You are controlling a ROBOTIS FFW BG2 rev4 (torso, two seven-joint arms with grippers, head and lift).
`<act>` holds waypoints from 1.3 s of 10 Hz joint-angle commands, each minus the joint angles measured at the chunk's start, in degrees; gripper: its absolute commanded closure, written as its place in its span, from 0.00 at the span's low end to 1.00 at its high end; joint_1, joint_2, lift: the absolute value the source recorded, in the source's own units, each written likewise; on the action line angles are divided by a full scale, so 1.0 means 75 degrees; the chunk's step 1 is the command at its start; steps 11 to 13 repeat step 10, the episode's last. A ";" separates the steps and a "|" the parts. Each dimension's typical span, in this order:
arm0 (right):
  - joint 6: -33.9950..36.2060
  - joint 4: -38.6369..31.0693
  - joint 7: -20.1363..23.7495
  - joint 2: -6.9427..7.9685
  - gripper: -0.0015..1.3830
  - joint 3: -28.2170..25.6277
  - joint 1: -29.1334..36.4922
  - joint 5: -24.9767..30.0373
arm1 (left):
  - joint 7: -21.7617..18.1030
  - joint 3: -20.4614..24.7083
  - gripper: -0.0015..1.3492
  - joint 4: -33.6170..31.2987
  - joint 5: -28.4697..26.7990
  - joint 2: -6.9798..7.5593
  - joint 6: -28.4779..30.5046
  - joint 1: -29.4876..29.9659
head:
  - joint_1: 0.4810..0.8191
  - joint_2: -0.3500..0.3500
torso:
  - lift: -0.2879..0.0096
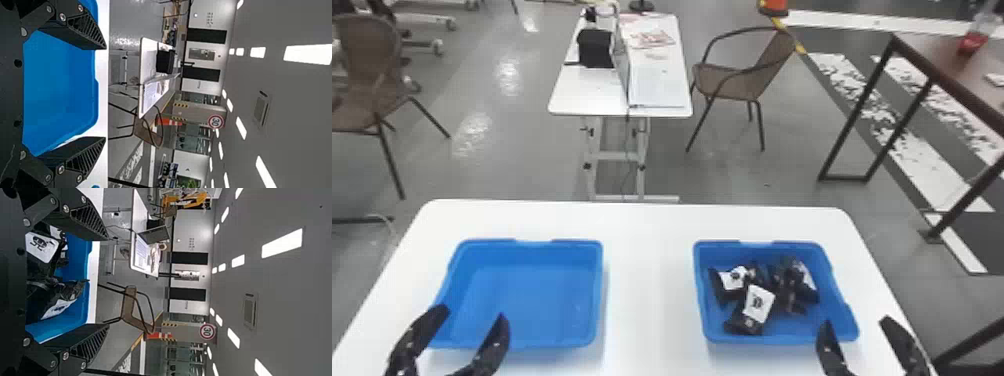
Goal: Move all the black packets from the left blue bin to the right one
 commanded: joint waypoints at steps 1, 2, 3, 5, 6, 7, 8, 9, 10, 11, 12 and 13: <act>0.0013 0.0000 0.0000 0.0042 0.18 0.0011 0.0007 -0.0018 | 0.0000 0.0000 0.17 0.0000 0.0005 -0.0031 0.0022 0.0000 | 0.63 0.34 | 0.97; 0.0013 0.0000 0.0000 0.0042 0.18 0.0011 0.0007 -0.0018 | 0.0000 0.0000 0.17 0.0000 0.0005 -0.0031 0.0010 0.0000 | 0.63 0.34 | 0.97; 0.0025 0.0000 0.0000 0.0042 0.18 0.0022 0.0007 -0.0030 | 0.0000 0.0000 0.17 0.0000 0.0005 -0.0031 0.0033 0.0000 | 0.63 0.34 | 0.97; 0.0036 0.0012 0.0000 0.0042 0.18 0.0034 0.0007 -0.0042 | 0.0000 -0.0012 0.17 0.0012 0.0016 -0.0031 0.0057 0.0012 | 0.63 0.34 | 0.97; 0.0036 0.0012 0.0000 0.0042 0.18 0.0034 0.0019 -0.0065 | 0.0000 -0.0012 0.17 0.0012 0.0016 -0.0031 0.0069 0.0012 | 0.63 0.34 | 0.97; 0.0048 0.0012 0.0000 0.0042 0.18 0.0046 0.0019 -0.0065 | 0.0000 -0.0012 0.17 0.0012 0.0016 -0.0031 0.0080 0.0012 | 0.63 0.34 | 0.97; 0.0060 0.0012 0.0000 0.0042 0.18 0.0046 0.0031 -0.0065 | 0.0000 -0.0012 0.17 0.0012 0.0028 -0.0031 0.0104 0.0012 | 0.63 0.34 | 0.97; 0.0060 0.0012 0.0000 0.0042 0.18 0.0046 0.0031 -0.0101 | -0.0012 -0.0012 0.17 0.0012 0.0028 -0.0031 0.0115 0.0024 | 0.63 0.34 | 0.97; 0.0072 0.0012 0.0000 0.0042 0.18 0.0046 0.0031 -0.0112 | -0.0012 -0.0012 0.17 0.0012 0.0028 -0.0031 0.0127 0.0024 | 0.63 0.34 | 0.97; 0.0072 0.0012 0.0000 0.0042 0.18 0.0046 0.0031 -0.0112 | -0.0012 -0.0012 0.17 0.0012 0.0028 -0.0031 0.0127 0.0024 | 0.63 0.34 | 0.97; 0.0072 0.0012 0.0000 0.0042 0.18 0.0046 0.0031 -0.0112 | -0.0012 -0.0012 0.17 0.0012 0.0028 -0.0031 0.0127 0.0024 | 0.63 0.34 | 0.97; 0.0072 0.0012 0.0000 0.0042 0.18 0.0046 0.0031 -0.0112 | -0.0012 -0.0012 0.17 0.0012 0.0028 -0.0031 0.0127 0.0024 | 0.63 0.34 | 0.97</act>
